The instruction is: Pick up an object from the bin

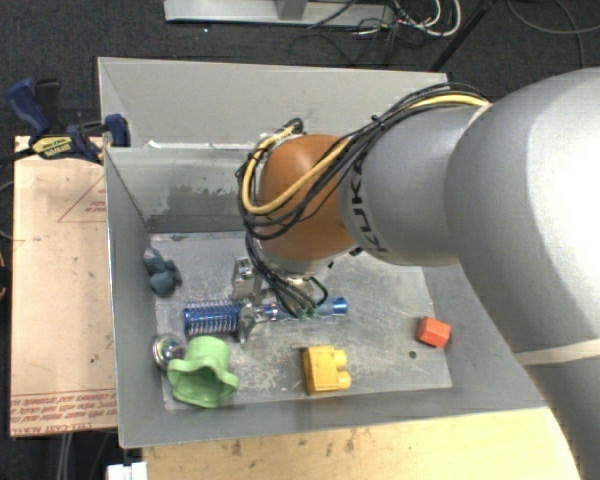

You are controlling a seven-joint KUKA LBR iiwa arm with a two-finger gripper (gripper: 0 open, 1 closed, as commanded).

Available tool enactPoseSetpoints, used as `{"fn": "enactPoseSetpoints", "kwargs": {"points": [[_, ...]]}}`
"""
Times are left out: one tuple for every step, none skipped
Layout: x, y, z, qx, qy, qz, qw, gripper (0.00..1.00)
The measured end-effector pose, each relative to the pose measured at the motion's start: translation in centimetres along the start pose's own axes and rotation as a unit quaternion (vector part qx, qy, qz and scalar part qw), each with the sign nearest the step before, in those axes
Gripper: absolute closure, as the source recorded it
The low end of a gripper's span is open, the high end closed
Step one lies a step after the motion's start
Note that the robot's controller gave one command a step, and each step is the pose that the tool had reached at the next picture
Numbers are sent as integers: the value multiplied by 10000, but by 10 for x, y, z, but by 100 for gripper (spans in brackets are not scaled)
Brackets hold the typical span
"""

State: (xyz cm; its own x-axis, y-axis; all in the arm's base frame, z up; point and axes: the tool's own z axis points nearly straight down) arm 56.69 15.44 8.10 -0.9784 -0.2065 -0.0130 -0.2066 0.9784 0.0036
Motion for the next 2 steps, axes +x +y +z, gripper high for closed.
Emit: {"fn": "enactPoseSetpoints", "kwargs": {"points": [[-2, 3, -109, 11, 19, -14, 10000, 100], [-9, 16, -224, 9, 13, 238, 9997, 100]]}}
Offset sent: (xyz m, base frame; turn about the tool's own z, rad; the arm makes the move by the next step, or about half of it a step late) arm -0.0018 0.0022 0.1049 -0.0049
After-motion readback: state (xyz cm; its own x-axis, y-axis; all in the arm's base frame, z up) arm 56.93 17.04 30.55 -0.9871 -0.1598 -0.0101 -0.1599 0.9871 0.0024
